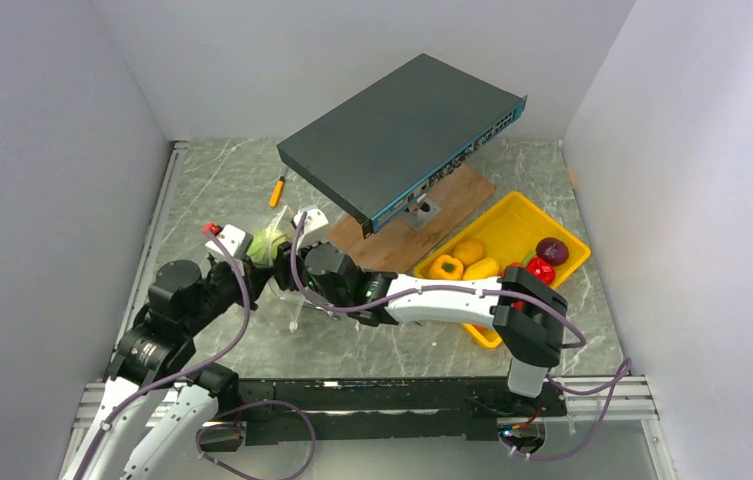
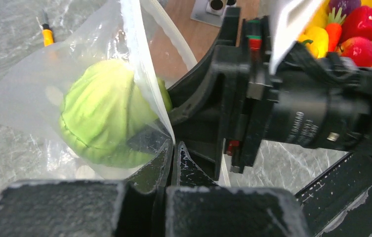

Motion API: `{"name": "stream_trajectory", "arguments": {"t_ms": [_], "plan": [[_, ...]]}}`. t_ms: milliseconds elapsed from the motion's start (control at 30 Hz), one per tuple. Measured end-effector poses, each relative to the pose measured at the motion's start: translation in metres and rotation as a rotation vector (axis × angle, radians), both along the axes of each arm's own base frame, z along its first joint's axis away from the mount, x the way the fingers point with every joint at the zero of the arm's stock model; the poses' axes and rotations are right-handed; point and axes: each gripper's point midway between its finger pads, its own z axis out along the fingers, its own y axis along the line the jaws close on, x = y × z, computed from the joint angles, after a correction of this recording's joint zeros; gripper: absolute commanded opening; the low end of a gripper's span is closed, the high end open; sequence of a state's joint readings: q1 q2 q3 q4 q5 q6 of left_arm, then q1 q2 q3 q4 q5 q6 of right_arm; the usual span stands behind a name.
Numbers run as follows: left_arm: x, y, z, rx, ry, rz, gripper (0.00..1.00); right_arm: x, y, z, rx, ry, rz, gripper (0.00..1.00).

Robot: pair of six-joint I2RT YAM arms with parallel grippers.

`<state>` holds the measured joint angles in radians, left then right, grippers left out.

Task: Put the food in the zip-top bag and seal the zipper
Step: Place the fake vegetable in the zipper food storage bag.

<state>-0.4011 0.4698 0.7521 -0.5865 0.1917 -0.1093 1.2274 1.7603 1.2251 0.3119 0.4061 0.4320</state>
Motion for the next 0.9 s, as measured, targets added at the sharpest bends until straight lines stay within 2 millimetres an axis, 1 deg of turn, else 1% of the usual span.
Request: {"name": "stream_trajectory", "arguments": {"t_ms": [33, 67, 100, 167, 200, 267, 500, 667, 767, 900], "plan": [[-0.001, 0.001, 0.002, -0.007, -0.008, 0.008, 0.00, 0.001, 0.003, 0.000, 0.017, 0.016, 0.013, 0.49], [-0.002, 0.003, 0.005, -0.013, -0.018, 0.015, 0.00, 0.002, 0.006, -0.002, 0.027, 0.031, 0.028, 0.65], [-0.002, 0.005, 0.007, -0.017, -0.027, 0.026, 0.00, 0.001, 0.009, -0.006, 0.031, 0.048, 0.045, 0.75], [-0.002, 0.008, 0.009, -0.022, -0.037, 0.048, 0.00, 0.001, 0.013, -0.014, 0.027, 0.072, 0.076, 0.87], [-0.002, 0.010, 0.008, -0.022, -0.033, 0.062, 0.00, 0.002, 0.012, -0.017, 0.022, 0.076, 0.079, 0.91], [-0.002, 0.014, 0.007, -0.022, -0.029, 0.085, 0.00, 0.004, 0.012, -0.018, 0.019, 0.082, 0.089, 0.93], [-0.001, 0.025, 0.009, -0.020, -0.040, 0.151, 0.00, 0.001, 0.013, -0.017, -0.006, 0.099, 0.116, 0.94], [0.001, 0.039, 0.017, -0.031, -0.083, 0.231, 0.00, -0.014, 0.010, -0.014, -0.049, 0.117, 0.164, 0.93], [0.003, 0.046, 0.018, -0.030, -0.088, 0.272, 0.00, -0.022, 0.004, -0.002, -0.064, 0.106, 0.194, 0.93], [0.007, 0.049, 0.013, -0.013, -0.070, 0.300, 0.00, -0.031, -0.010, 0.025, -0.067, 0.070, 0.219, 0.93]]}}
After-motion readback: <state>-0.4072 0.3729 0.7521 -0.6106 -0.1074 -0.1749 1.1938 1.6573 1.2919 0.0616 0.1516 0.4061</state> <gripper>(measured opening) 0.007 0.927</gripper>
